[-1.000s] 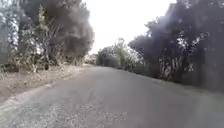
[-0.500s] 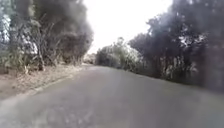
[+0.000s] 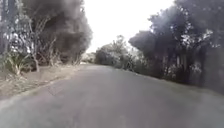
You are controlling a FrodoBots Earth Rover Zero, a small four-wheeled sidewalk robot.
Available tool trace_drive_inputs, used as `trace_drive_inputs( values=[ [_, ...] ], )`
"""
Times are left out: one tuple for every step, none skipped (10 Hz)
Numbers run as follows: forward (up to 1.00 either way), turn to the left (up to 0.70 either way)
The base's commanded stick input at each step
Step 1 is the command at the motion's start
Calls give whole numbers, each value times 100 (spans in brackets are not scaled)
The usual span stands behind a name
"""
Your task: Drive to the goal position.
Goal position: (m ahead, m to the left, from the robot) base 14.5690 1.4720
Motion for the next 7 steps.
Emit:
trace_drive_inputs(
  values=[
    [70, 4],
    [70, 3],
    [70, 3],
    [70, 3],
    [70, 3],
    [70, 3],
    [70, 3]
  ],
)
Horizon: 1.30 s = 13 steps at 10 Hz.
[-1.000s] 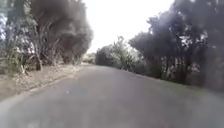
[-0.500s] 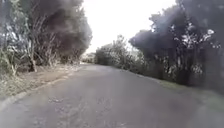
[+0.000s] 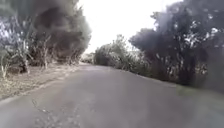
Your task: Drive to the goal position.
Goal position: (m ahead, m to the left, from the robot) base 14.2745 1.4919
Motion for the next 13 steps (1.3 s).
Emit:
trace_drive_inputs(
  values=[
    [70, 3],
    [70, 3],
    [70, 3],
    [70, 3],
    [70, 3],
    [70, 3],
    [70, 8],
    [70, 15],
    [70, 12],
    [70, 8],
    [70, 5],
    [70, 3],
    [70, 6]
  ],
)
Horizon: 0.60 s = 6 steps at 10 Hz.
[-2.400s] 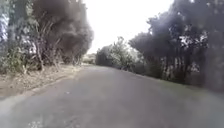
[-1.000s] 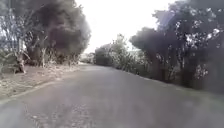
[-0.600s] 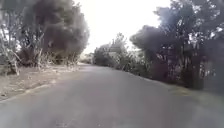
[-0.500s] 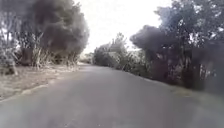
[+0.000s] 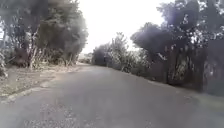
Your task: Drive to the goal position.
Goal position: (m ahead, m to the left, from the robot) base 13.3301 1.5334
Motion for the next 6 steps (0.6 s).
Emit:
trace_drive_inputs(
  values=[
    [70, 25],
    [70, 27],
    [70, 18],
    [70, 10],
    [70, 5],
    [70, 3]
  ],
)
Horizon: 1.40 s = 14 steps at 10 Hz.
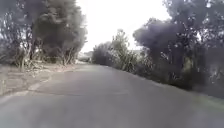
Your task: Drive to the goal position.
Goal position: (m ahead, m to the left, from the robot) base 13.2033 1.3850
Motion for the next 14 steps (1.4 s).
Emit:
trace_drive_inputs(
  values=[
    [70, 3],
    [70, 3],
    [70, 3],
    [70, 3],
    [70, 3],
    [70, 3],
    [70, 3],
    [70, 3],
    [70, 3],
    [70, 4],
    [70, 4],
    [70, 5],
    [70, 5],
    [70, 5]
  ],
)
